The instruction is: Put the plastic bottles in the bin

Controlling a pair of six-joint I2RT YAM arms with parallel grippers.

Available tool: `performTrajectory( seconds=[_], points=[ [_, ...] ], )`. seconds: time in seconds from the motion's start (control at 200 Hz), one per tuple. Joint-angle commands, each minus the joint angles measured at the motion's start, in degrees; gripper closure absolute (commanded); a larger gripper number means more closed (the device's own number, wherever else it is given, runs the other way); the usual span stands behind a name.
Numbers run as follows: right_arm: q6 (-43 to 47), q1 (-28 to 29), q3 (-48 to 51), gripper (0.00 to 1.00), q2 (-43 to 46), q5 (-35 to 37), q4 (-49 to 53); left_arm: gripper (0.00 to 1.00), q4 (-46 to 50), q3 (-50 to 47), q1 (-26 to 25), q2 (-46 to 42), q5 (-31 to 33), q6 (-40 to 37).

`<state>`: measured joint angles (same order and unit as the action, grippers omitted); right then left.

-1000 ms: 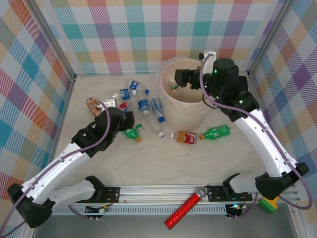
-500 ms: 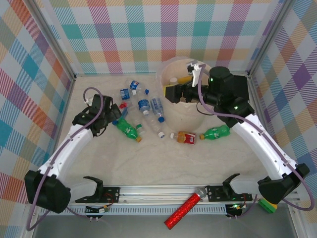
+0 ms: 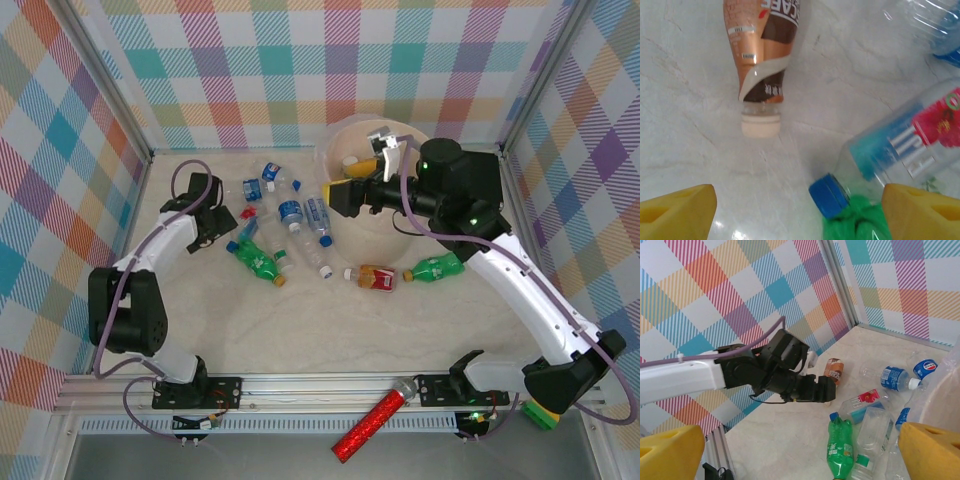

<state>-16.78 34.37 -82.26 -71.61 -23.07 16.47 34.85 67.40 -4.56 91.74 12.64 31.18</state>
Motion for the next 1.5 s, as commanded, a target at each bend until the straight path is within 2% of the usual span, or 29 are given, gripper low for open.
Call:
performTrajectory(
  seconds=[0.0, 0.1, 0.305, 0.715, 0.87, 0.935, 1.13, 1.295, 1.495],
  points=[
    [-0.35, 0.38, 0.17, 0.01, 1.61, -1.01, -2.10, 0.18, -1.27, 2.07, 2.96, 3.39, -0.34, -2.64],
    [-0.20, 0.40, 0.11, 0.01, 1.41, -0.84, -2.21, 0.26, -2.34, 2.78, 4.74, 6.45, -1.77, -4.25],
    [-0.70, 0.39, -0.11, 0.01, 0.00, -1.93, -2.78, 0.26, -2.57, 4.52, 6.32, 11.62, 0.54, -7.22],
    [-0.36, 0.41, 0.17, 0.01, -0.53, -1.56, -3.31, 0.28, -5.15, 6.44, 7.81, 18.67, -3.18, -9.34],
    [-0.35, 0.42, 0.17, 0.01, -0.79, -1.19, -3.29, 0.38, -5.86, 6.26, 7.85, 19.52, -4.04, -8.65],
    [-0.45, 0.42, 0.16, 0.01, -0.88, -1.28, -3.34, 0.48, -6.30, 5.82, 7.88, 19.22, -4.09, -8.57],
    [-0.80, 0.43, 0.17, 0.01, -1.25, -1.27, -3.57, 0.68, -6.18, 5.03, 7.89, 17.43, -4.95, -8.49],
    [-1.20, 0.43, 0.25, 0.01, -1.05, -1.58, -3.86, 0.66, -5.01, 4.12, 7.77, 13.25, -7.24, -6.41],
    [-1.78, 1.06, 0.43, 0.01, -0.72, -1.99, -4.40, 0.65, -4.54, 0.43, 6.21, 3.51, -10.61, -4.10]
  ],
)
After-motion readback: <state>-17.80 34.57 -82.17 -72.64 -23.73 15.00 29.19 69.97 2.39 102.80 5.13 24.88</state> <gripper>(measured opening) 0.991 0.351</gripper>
